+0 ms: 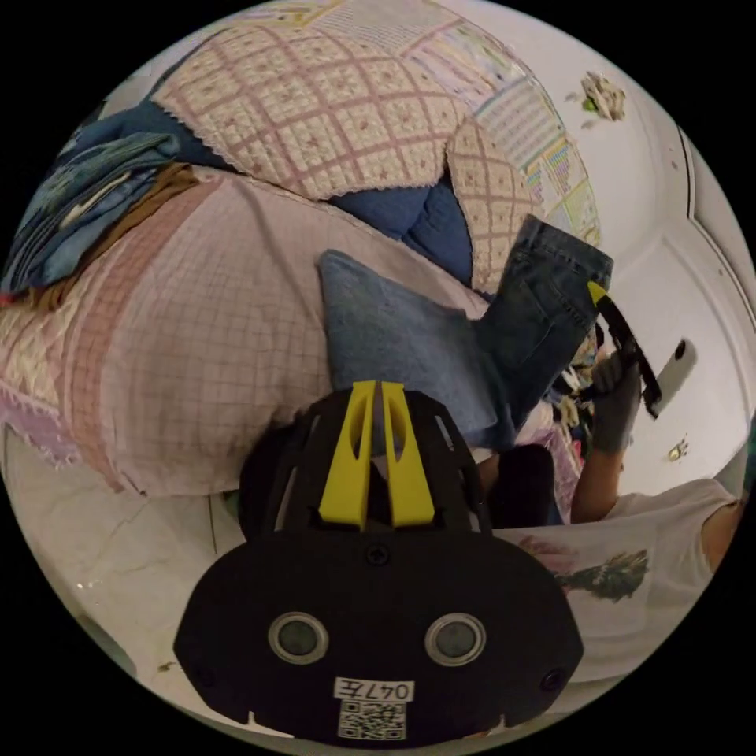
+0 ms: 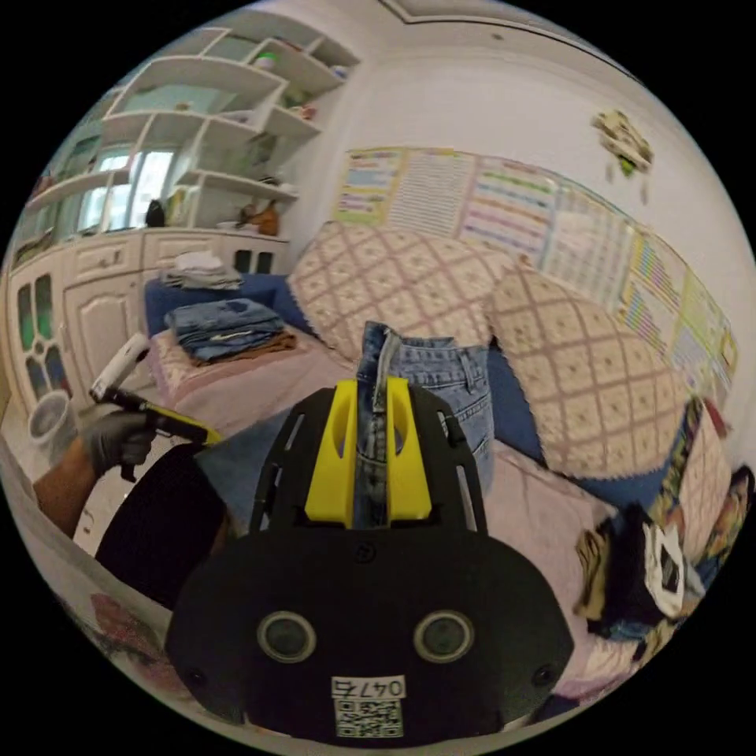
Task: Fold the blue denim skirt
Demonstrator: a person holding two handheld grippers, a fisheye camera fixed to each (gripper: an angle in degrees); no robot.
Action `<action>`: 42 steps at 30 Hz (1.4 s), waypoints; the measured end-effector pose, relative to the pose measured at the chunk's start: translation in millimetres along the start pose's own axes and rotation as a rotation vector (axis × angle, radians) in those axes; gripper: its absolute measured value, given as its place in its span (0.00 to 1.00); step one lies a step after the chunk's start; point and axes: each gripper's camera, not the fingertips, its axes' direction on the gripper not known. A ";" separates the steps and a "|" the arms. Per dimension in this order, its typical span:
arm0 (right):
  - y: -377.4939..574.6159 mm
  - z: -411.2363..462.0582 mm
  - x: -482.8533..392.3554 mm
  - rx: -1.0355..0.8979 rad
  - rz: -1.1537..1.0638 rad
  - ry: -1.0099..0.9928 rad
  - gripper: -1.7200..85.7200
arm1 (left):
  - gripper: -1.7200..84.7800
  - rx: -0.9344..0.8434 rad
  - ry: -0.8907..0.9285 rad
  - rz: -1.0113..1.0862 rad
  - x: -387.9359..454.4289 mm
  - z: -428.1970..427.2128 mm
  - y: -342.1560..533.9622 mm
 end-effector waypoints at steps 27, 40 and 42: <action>142.4 18.1 -456.3 -0.040 -0.582 -0.412 0.13 | 0.21 0.116 0.436 -0.364 -142.3 38.9 38.8; 177.1 16.1 -520.7 0.102 -0.837 0.102 0.17 | 0.23 0.058 0.403 -0.386 -90.6 88.7 -9.4; 165.9 20.6 -513.1 0.070 -0.800 0.105 0.16 | 0.23 0.062 0.397 -0.387 -76.8 94.6 -19.8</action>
